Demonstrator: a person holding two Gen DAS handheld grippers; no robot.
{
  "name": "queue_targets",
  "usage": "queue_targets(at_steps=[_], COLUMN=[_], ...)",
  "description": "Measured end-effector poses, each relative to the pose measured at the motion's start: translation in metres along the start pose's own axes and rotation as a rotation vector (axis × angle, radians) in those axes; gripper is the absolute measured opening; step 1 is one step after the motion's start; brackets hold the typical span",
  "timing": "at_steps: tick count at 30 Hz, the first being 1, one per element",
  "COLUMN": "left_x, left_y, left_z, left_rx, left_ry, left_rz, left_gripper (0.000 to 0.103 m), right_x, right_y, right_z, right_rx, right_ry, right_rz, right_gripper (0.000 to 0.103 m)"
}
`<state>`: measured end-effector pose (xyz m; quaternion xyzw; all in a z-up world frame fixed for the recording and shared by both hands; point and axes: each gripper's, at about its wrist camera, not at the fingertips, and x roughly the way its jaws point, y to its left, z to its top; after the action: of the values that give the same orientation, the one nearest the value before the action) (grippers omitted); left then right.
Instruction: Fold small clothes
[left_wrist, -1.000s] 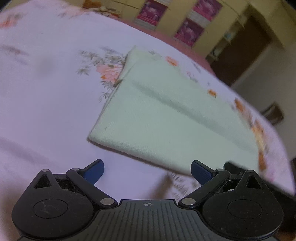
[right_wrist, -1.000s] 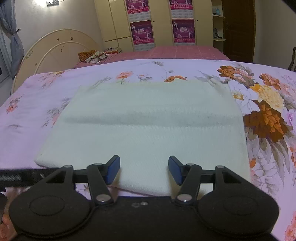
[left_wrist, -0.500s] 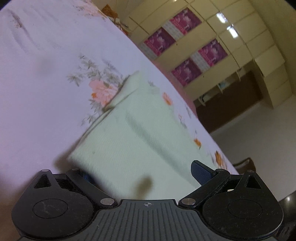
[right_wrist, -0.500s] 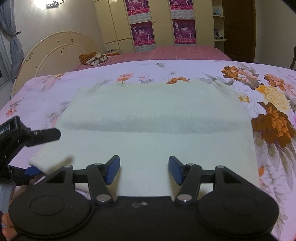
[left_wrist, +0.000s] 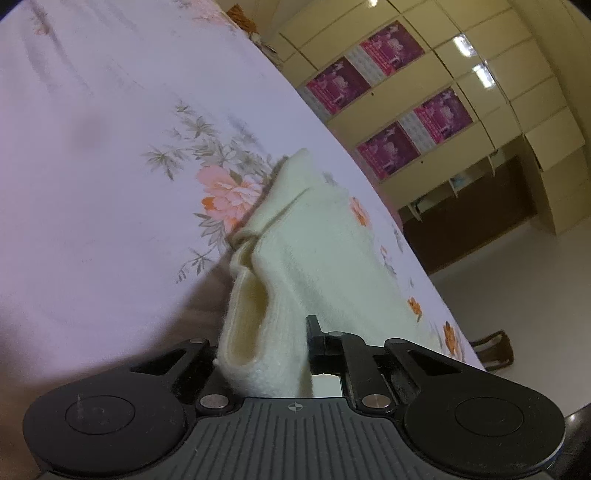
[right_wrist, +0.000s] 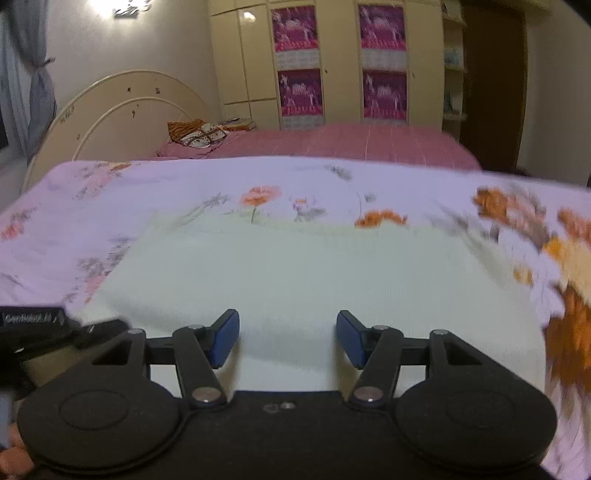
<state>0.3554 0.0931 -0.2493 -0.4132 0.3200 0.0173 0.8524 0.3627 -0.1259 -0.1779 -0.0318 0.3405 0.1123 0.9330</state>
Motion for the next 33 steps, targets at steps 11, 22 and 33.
queue_targets(at_steps=[11,22,33], left_x=[-0.003,0.061,0.006], left_y=[-0.084,-0.185,-0.158], left_z=[-0.001,-0.082,-0.075], left_rx=[0.297,0.571,0.589], left_ry=[-0.023,0.284,0.284], left_rz=[-0.162,-0.32,-0.254], left_gripper=[0.01,0.01,0.075], right_x=[0.014,-0.052,-0.096], right_y=[0.016,-0.089,-0.148], right_z=[-0.027,-0.04,-0.059], right_rx=[-0.135,0.195,0.494], right_ry=[-0.001,-0.02,-0.051], right_rz=[-0.084,-0.099,0.034], right_gripper=[0.06,0.054,0.061])
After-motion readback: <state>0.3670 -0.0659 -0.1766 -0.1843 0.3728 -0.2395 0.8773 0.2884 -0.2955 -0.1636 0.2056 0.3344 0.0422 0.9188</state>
